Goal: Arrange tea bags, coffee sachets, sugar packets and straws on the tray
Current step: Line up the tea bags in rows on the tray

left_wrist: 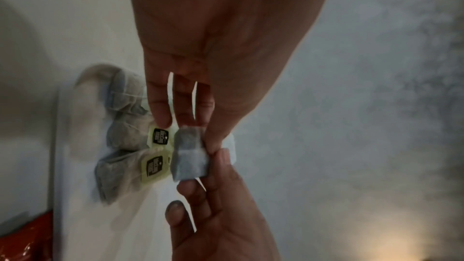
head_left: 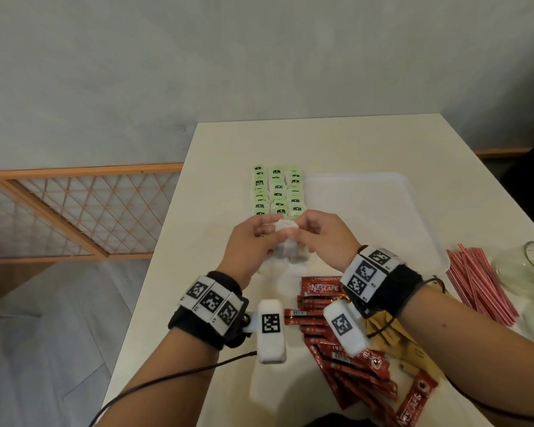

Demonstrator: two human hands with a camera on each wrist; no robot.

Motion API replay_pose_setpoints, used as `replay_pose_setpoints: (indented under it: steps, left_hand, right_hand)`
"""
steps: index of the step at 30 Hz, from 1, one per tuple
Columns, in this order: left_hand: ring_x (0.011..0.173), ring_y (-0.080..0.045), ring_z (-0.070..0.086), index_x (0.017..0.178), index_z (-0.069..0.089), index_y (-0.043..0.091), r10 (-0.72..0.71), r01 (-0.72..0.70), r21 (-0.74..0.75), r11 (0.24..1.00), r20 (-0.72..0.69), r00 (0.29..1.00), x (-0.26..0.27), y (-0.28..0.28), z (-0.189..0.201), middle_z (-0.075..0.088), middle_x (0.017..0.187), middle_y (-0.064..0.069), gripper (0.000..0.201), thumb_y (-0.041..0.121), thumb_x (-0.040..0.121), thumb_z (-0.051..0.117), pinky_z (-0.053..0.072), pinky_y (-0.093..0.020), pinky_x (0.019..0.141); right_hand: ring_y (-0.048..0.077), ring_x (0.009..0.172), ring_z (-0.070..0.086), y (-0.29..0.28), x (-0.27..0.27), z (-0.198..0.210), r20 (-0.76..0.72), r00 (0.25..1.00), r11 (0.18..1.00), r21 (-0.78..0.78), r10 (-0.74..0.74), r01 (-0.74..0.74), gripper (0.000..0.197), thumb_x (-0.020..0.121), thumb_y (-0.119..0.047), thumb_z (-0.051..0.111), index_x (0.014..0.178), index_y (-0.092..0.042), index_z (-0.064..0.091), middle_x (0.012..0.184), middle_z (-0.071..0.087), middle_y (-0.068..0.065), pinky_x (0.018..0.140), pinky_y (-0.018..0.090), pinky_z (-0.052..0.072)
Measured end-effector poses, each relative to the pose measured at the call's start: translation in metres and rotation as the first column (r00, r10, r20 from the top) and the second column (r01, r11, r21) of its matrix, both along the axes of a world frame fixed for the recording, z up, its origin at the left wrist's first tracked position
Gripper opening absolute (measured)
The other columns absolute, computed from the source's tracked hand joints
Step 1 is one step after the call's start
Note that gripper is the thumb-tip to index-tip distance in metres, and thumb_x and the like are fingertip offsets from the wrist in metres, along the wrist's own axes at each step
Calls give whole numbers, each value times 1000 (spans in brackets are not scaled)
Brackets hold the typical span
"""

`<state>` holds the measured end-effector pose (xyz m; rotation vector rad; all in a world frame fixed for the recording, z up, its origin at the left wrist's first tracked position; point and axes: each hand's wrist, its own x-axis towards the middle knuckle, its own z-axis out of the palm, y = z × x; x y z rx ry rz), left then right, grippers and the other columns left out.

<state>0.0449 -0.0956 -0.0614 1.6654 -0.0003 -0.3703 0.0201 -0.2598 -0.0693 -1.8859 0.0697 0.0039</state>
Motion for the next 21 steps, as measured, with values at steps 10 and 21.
replay_pose_setpoints:
  steps: [10, 21]
  left_hand:
    - [78, -11, 66, 101, 67, 19, -95, 16, 331, 943, 225, 970, -16, -20, -7, 69, 88, 6, 26, 31, 80, 77, 57, -31, 74]
    - [73, -19, 63, 75, 70, 20, -156, 15, 526, 850, 225, 962, -6, 5, -34, 67, 70, 7, 18, 27, 90, 64, 49, -29, 69]
  right_hand:
    - [26, 68, 68, 2, -6, 1, 31, 993, 983, -138, -116, 119, 19, 86, -24, 70, 73, -17, 59, 72, 69, 6, 70, 44, 59]
    - [17, 71, 66, -17, -19, -17, -217, 975, 975, -221, -54, 5, 7, 89, -23, 68, 94, -19, 66, 89, 66, -1, 59, 25, 55]
